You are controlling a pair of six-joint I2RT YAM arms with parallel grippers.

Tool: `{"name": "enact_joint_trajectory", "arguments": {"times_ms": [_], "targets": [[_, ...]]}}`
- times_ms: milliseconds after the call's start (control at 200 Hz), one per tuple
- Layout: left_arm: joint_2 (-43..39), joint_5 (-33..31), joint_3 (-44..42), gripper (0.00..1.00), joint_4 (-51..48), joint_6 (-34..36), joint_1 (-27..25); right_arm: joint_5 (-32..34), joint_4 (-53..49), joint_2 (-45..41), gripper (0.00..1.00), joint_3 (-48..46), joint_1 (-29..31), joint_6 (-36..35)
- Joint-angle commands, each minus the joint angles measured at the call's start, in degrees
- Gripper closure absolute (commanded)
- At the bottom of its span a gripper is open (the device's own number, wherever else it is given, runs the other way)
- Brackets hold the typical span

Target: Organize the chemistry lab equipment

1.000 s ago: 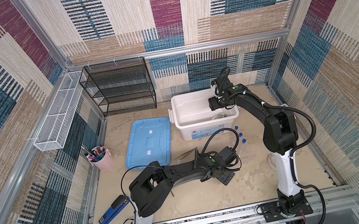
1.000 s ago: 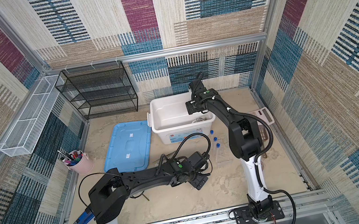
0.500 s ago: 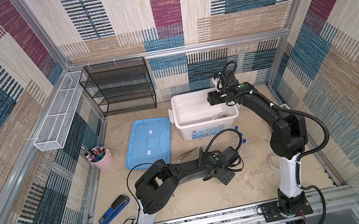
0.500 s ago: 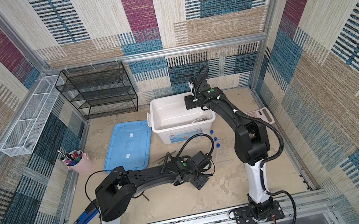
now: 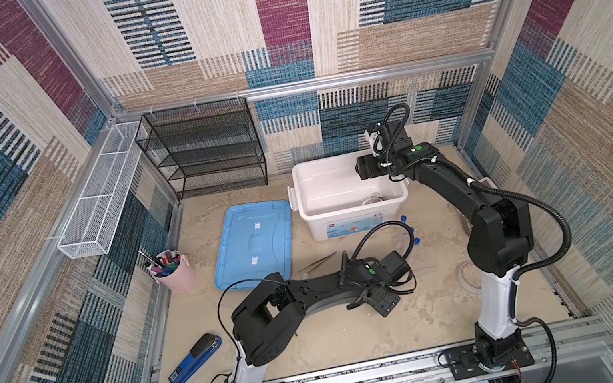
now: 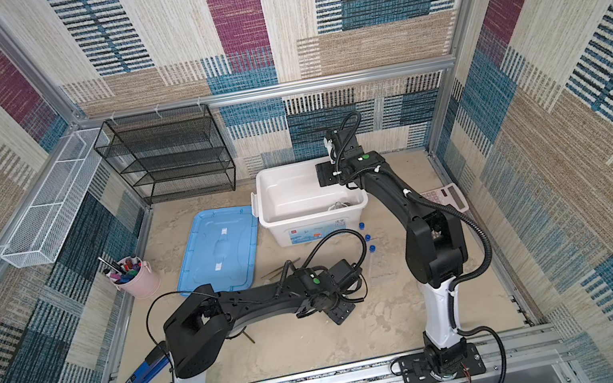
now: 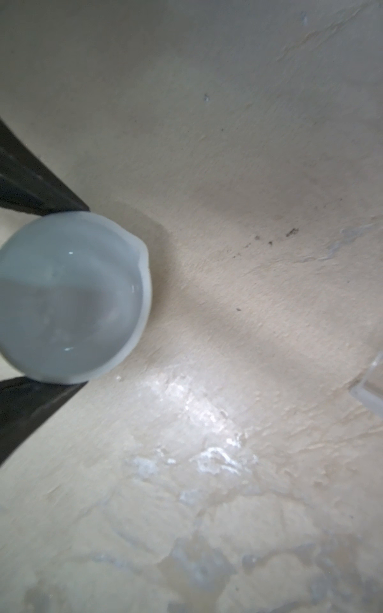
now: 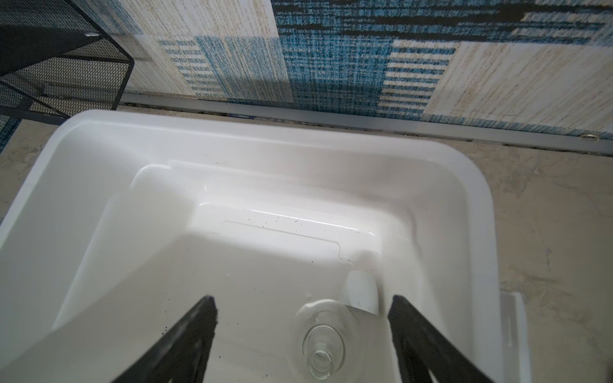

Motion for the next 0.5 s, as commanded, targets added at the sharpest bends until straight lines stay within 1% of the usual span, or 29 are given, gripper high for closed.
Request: {"name": "enact_joint_trajectory", "arguments": {"times_ms": [0, 255, 336, 496], "targets": [[0.41, -1.22, 0.76, 0.24, -0.97, 0.59, -0.01, -0.49, 2.39, -1.04, 0.16, -0.75, -0.21, 0.72], [1.43, -1.22, 1.89, 0.24, -1.01, 0.59, -0.05, -0.8, 3.54, -2.84, 0.16, -2.99, -0.75, 0.88], [1.65, -1.05, 2.06, 0.26, -0.97, 0.66, -0.01, -0.83, 3.89, -3.43, 0.16, -3.69, -0.82, 0.9], [1.73, -1.38, 2.06, 0.33, -1.59, 0.66, -0.01, -0.82, 4.68, -4.53, 0.16, -5.01, -0.96, 0.99]]}}
